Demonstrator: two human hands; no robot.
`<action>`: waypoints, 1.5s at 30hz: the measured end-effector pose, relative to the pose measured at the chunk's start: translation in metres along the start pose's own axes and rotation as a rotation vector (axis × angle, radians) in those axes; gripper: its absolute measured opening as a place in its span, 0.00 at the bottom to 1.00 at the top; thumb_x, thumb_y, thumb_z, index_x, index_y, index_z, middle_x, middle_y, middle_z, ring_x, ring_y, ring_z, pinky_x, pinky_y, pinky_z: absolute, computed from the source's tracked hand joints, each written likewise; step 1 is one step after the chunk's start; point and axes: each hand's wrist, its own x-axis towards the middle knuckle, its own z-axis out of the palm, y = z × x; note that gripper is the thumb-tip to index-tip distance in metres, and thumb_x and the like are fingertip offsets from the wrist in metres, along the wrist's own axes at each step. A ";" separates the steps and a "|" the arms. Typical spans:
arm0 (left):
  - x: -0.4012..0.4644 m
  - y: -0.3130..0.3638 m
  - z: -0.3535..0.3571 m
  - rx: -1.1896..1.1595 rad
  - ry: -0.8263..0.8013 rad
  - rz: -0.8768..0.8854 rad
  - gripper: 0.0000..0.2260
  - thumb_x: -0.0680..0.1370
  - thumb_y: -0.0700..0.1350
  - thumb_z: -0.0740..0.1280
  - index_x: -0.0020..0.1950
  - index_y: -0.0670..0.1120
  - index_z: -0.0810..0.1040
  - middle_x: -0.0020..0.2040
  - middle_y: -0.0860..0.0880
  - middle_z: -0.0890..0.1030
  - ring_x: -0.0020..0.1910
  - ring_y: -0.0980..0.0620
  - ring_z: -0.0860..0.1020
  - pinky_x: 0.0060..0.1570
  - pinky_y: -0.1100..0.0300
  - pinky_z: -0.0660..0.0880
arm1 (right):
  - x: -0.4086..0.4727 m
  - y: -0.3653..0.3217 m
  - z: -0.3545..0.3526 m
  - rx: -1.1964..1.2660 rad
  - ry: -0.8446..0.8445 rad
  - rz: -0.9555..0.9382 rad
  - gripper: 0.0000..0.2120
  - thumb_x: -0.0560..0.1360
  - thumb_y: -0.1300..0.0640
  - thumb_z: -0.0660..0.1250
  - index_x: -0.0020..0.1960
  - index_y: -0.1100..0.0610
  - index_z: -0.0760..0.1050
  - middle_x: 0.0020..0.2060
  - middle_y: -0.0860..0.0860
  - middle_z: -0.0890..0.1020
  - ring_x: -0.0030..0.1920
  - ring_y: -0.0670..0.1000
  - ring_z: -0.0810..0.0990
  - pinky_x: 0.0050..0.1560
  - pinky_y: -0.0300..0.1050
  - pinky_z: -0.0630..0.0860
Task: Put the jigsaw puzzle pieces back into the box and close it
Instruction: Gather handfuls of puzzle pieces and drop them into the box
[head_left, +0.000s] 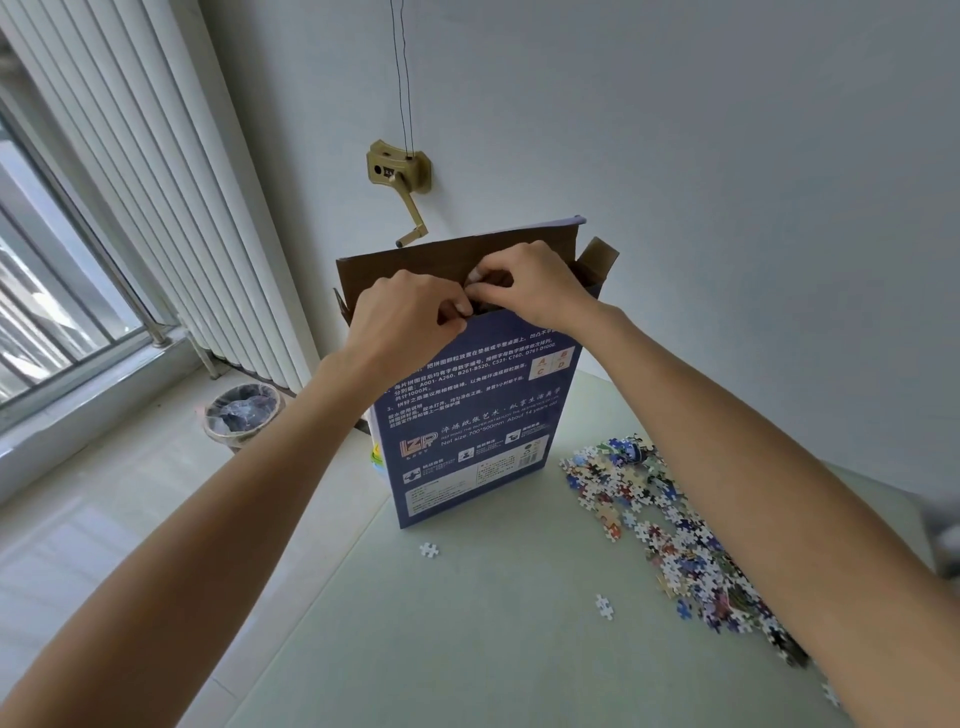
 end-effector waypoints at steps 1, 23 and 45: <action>-0.001 0.000 0.000 -0.001 0.006 0.002 0.08 0.76 0.48 0.66 0.54 0.52 0.80 0.46 0.53 0.83 0.44 0.54 0.80 0.40 0.62 0.73 | 0.000 -0.001 0.000 0.005 0.010 0.013 0.11 0.75 0.49 0.66 0.53 0.54 0.80 0.47 0.51 0.83 0.48 0.50 0.79 0.52 0.52 0.76; -0.204 -0.009 0.215 -0.169 -0.454 -0.119 0.23 0.77 0.52 0.64 0.71 0.49 0.65 0.70 0.46 0.68 0.68 0.46 0.67 0.65 0.49 0.69 | -0.350 0.075 0.146 0.045 -0.014 0.701 0.12 0.75 0.61 0.65 0.59 0.60 0.77 0.57 0.53 0.79 0.57 0.53 0.77 0.55 0.42 0.70; -0.244 -0.015 0.266 0.112 -0.749 -0.293 0.34 0.80 0.59 0.52 0.76 0.40 0.43 0.77 0.42 0.42 0.76 0.46 0.40 0.74 0.54 0.41 | -0.373 0.110 0.222 -0.060 -0.392 0.627 0.30 0.79 0.51 0.57 0.76 0.58 0.49 0.76 0.53 0.48 0.76 0.51 0.44 0.75 0.51 0.44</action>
